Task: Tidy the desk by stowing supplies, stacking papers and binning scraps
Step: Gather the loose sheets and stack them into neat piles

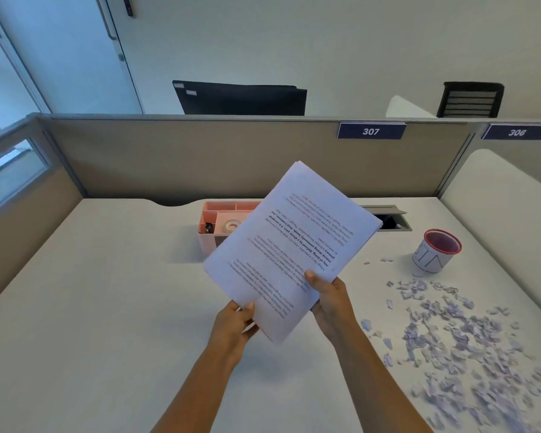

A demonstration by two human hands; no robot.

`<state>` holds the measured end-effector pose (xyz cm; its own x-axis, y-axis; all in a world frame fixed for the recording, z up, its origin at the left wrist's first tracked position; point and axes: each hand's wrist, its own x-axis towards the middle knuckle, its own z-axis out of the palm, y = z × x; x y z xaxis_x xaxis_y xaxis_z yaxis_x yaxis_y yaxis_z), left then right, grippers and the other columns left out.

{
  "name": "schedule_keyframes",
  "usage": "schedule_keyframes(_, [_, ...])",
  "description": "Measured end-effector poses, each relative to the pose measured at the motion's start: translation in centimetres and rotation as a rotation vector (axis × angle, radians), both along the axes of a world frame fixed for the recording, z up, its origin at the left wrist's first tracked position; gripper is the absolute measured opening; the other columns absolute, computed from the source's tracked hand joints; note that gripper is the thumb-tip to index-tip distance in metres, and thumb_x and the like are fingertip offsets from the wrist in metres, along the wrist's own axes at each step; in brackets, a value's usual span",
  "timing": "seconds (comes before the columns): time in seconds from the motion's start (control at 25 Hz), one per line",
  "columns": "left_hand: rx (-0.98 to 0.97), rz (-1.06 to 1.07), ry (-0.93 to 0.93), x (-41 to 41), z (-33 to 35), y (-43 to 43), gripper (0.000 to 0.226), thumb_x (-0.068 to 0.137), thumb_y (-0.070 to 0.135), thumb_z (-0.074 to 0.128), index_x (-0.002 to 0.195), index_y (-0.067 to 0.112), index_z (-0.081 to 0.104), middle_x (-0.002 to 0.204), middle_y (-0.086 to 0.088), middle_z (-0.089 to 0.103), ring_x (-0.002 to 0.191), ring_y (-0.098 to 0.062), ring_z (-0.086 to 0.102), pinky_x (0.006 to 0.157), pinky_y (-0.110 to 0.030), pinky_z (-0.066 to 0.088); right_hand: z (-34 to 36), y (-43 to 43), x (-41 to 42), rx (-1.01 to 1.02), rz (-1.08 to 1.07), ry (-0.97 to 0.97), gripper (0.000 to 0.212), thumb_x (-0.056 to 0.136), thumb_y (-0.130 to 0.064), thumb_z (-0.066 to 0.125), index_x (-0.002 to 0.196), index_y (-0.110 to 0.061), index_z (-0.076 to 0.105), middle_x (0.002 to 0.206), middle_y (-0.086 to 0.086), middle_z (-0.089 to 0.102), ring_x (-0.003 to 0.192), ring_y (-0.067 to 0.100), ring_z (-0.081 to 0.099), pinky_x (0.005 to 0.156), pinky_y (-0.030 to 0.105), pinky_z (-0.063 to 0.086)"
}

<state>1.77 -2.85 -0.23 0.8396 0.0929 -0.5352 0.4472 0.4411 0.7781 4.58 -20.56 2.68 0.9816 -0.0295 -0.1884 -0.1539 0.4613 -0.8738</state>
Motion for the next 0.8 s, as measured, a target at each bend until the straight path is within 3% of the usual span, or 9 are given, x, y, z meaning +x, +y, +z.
schedule_keyframes(0.16, [0.114, 0.01, -0.008, 1.1, 0.4, 2.8, 0.035, 0.095, 0.004, 0.054, 0.13, 0.01, 0.054, 0.123, -0.013, 0.063, 0.102, -0.027, 0.062, 0.089, -0.042, 0.05, 0.7, -1.6, -0.1, -0.149, 0.016, 0.042, 0.023, 0.093, -0.01, 0.06, 0.114, -0.015, 0.065, 0.112, 0.007, 0.072, 0.101, 0.031, 0.068, 0.086, 0.053, 0.056])
schedule_keyframes(0.24, [0.376, -0.019, -0.035, 1.8, 1.4, 4.3, 0.049, 0.094, 0.011, 0.059, 0.14, 0.013, 0.041, 0.136, -0.015, 0.053, 0.116, -0.03, 0.056, 0.097, -0.044, 0.047, 1.2, -2.6, -0.3, -0.225, 0.067, 0.019, 0.028, 0.089, -0.015, 0.067, 0.117, -0.014, 0.065, 0.113, 0.007, 0.072, 0.1, 0.032, 0.069, 0.087, 0.054, 0.055])
schedule_keyframes(0.36, [0.726, -0.194, -0.176, 2.5, 3.1, 4.8, 0.063, 0.094, 0.027, 0.059, 0.148, 0.018, 0.029, 0.147, -0.004, 0.041, 0.134, -0.025, 0.042, 0.106, -0.042, 0.038, 1.5, -3.6, -0.5, -0.32, 0.169, 0.007, 0.03, 0.087, -0.018, 0.068, 0.116, -0.013, 0.067, 0.112, 0.006, 0.072, 0.1, 0.029, 0.069, 0.081, 0.044, 0.056])
schedule_keyframes(0.44, [0.692, -0.288, -0.277, 3.0, 4.2, 4.3, 0.054, 0.096, 0.03, 0.055, 0.145, 0.023, 0.035, 0.141, 0.004, 0.047, 0.129, -0.02, 0.048, 0.1, -0.039, 0.043, 1.4, -3.6, -0.7, -0.377, 0.24, 0.012, 0.03, 0.085, -0.023, 0.068, 0.113, -0.015, 0.069, 0.111, 0.004, 0.073, 0.101, 0.027, 0.069, 0.08, 0.039, 0.054])
schedule_keyframes(0.56, [0.573, -0.243, -0.374, 3.6, 4.9, 3.9, 0.023, 0.098, 0.02, 0.053, 0.121, 0.021, 0.058, 0.118, 0.004, 0.068, 0.107, -0.021, 0.065, 0.08, -0.027, 0.053, 1.2, -3.5, -0.7, -0.411, 0.275, 0.016, 0.037, 0.079, -0.029, 0.067, 0.113, -0.014, 0.07, 0.113, 0.004, 0.072, 0.105, 0.029, 0.066, 0.093, 0.048, 0.052])
schedule_keyframes(0.8, [0.54, -0.136, -0.449, 2.6, 6.2, 2.8, 0.017, 0.096, 0.009, 0.054, 0.101, 0.018, 0.068, 0.091, 0.011, 0.075, 0.081, -0.013, 0.071, 0.063, -0.016, 0.054, 1.5, -4.5, -0.1, -0.38, 0.229, 0.014, 0.033, 0.074, -0.025, 0.068, 0.105, -0.016, 0.072, 0.109, 0.007, 0.072, 0.104, 0.036, 0.062, 0.094, 0.051, 0.048])
